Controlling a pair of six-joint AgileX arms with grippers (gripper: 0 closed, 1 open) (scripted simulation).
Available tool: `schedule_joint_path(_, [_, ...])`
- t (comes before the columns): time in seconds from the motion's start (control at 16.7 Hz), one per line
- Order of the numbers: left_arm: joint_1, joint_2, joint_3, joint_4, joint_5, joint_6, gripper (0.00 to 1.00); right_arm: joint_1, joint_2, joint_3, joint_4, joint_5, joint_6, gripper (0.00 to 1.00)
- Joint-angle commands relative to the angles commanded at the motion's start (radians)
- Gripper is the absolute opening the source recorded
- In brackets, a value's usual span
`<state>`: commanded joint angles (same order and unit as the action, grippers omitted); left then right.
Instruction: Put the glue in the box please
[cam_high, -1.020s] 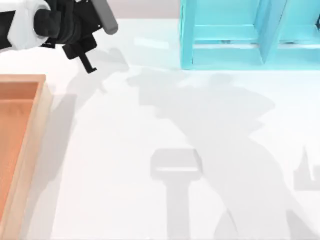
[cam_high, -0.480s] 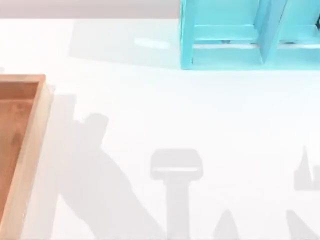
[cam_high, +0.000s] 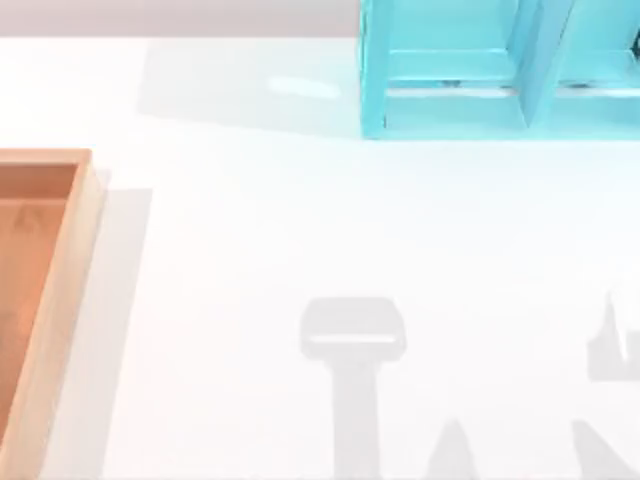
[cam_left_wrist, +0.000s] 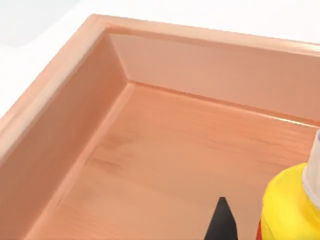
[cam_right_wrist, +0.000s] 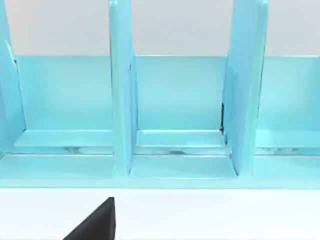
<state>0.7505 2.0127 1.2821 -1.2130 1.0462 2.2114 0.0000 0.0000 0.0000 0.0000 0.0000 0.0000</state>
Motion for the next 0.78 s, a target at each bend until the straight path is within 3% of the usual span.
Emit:
schedule_joint_path(0.36, [0.176, 0.067, -0.096, -0.213, 0.229, 0.171, 0.00, 0.000, 0.000, 0.000, 0.000, 0.000, 0.000, 1.00])
schedule_joint_path(0.54, [0.207, 0.083, -0.114, -0.252, 0.271, 0.201, 0.00, 0.000, 0.000, 0.000, 0.000, 0.000, 0.000, 1.00])
schedule_joint_path(0.78, [0.207, 0.083, -0.114, -0.253, 0.271, 0.201, 0.00, 0.000, 0.000, 0.000, 0.000, 0.000, 0.000, 1.00])
